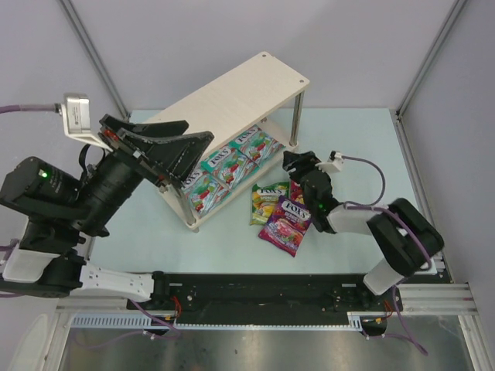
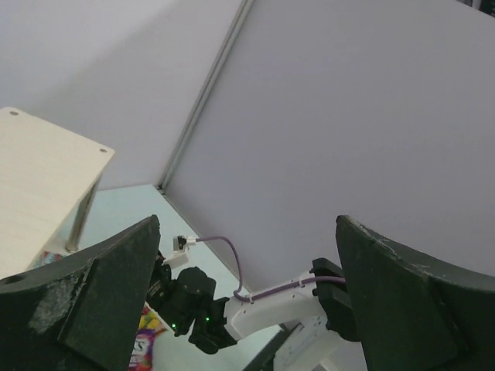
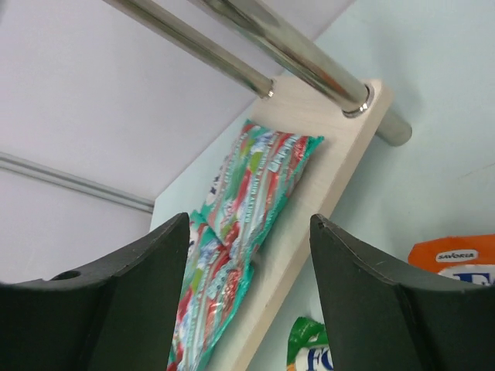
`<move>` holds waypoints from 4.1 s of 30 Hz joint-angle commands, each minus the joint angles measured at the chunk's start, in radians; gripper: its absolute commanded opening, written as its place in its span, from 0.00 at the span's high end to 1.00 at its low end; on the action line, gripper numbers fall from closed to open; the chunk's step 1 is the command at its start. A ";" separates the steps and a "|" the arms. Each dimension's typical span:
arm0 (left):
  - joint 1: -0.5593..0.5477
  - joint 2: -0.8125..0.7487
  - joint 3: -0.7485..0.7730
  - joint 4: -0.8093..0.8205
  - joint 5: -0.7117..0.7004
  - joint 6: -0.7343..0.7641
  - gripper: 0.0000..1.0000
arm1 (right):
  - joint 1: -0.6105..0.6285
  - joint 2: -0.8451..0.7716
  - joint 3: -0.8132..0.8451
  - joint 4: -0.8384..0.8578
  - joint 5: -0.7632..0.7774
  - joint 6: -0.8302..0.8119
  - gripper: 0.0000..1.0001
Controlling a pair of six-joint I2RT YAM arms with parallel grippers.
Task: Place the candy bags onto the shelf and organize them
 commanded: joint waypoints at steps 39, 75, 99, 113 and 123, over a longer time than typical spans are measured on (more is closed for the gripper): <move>-0.013 0.263 0.147 0.168 -0.116 -0.007 0.00 | 0.014 -1.065 -0.271 -0.995 0.034 -0.048 0.30; -0.011 -0.027 -0.377 0.193 -0.177 -0.142 0.00 | -0.003 -0.659 -0.466 -0.764 -0.446 0.114 0.23; 0.191 0.000 -0.258 0.025 0.198 0.059 0.00 | -0.086 -1.120 -0.318 -0.984 -0.590 -0.299 1.00; 0.515 0.319 -0.135 -0.111 1.031 0.339 0.00 | -0.298 -1.084 -0.166 -0.730 -1.275 -0.250 1.00; 0.532 0.323 -0.280 -0.021 1.128 0.327 0.01 | -0.331 -1.119 -0.066 -0.664 -1.307 -0.232 1.00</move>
